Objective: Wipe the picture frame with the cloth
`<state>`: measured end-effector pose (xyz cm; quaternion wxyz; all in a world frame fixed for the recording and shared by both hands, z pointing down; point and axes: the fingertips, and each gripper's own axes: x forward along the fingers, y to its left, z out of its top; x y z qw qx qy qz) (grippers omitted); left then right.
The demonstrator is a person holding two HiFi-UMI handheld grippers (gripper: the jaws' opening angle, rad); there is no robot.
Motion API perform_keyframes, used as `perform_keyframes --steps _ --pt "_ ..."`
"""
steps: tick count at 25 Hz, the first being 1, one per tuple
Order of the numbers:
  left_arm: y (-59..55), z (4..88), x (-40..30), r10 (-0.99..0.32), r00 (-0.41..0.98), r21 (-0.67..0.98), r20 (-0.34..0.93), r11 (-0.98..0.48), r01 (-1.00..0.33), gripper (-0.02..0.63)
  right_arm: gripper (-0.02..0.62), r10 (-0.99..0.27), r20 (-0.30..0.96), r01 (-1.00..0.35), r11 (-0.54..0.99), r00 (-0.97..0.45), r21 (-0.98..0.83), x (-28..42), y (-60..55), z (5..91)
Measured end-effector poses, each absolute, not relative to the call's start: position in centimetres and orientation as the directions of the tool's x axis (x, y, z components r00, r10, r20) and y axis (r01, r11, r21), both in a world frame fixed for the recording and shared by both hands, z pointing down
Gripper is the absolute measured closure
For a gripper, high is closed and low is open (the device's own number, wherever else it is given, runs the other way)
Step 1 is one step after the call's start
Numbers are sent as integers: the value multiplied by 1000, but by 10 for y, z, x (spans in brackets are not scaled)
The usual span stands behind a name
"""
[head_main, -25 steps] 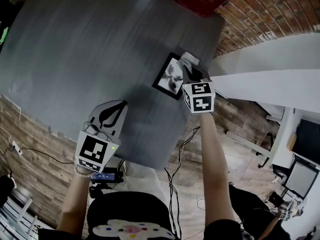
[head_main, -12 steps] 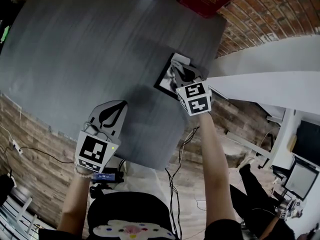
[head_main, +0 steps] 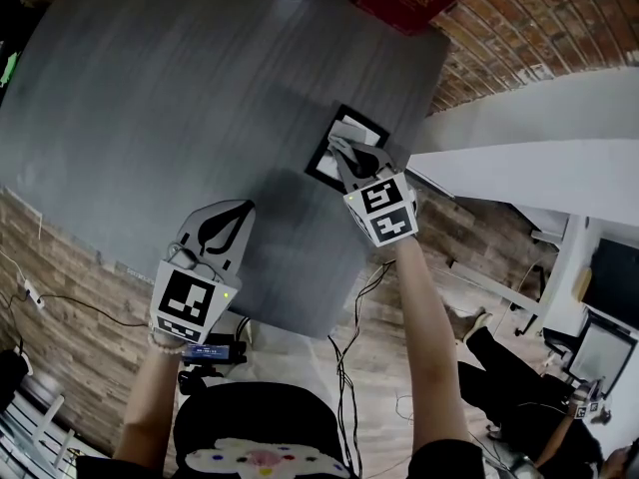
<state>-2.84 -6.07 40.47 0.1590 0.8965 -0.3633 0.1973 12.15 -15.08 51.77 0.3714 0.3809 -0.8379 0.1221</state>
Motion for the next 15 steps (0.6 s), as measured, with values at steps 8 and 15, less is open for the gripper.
perform_keyframes --steps 8,15 --pt "-61 403 -24 -585 665 139 464 -693 -707 597 571 -493 715 -687 726 -496 25 105 -124 517" --pt "-59 405 -22 -579 668 142 468 -697 -703 597 571 -460 719 -662 750 -521 1 102 -112 518"
